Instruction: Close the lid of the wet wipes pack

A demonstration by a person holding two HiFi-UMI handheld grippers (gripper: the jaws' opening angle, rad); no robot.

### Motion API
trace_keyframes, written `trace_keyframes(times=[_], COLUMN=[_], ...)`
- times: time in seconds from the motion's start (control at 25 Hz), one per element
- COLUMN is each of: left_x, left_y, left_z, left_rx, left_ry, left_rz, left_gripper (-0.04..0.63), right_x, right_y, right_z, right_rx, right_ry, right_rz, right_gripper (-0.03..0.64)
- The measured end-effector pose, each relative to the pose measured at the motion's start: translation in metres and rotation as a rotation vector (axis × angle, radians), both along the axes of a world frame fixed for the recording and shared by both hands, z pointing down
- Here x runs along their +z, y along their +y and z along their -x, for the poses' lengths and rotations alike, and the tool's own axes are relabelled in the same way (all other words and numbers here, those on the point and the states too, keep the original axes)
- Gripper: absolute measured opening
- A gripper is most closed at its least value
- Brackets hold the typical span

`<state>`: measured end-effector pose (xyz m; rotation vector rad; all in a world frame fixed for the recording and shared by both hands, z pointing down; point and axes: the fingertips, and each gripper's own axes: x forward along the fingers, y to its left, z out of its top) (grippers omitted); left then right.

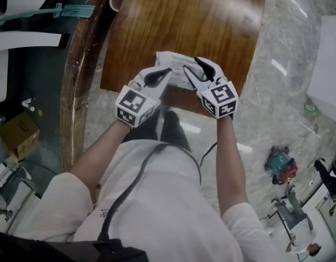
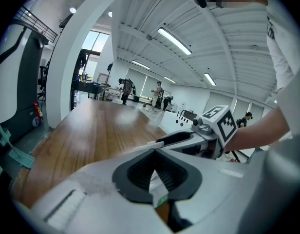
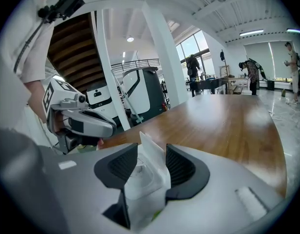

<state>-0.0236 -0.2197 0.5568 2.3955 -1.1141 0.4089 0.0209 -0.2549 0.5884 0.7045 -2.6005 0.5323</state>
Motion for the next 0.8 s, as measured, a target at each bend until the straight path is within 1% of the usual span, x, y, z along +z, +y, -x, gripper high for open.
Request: trace_keyframes(times=[0.4, 0.8], left_x=[-0.004, 0.000], left_y=[0.001, 0.014], left_z=[0.000, 0.001], left_rx=[-0.018, -0.023], left_ry=[-0.001, -0.003], left_rz=[-0.006, 0.003], left_gripper=[0.005, 0.005], right_x=[-0.004, 0.004], right_y=[0.013, 0.038], right_z=[-0.002, 0.002], right_rx=[-0.035, -0.106], right_ry=[-0.001, 0.057], right_rz=[-0.003, -0.006], right_gripper=[0.178, 0.178])
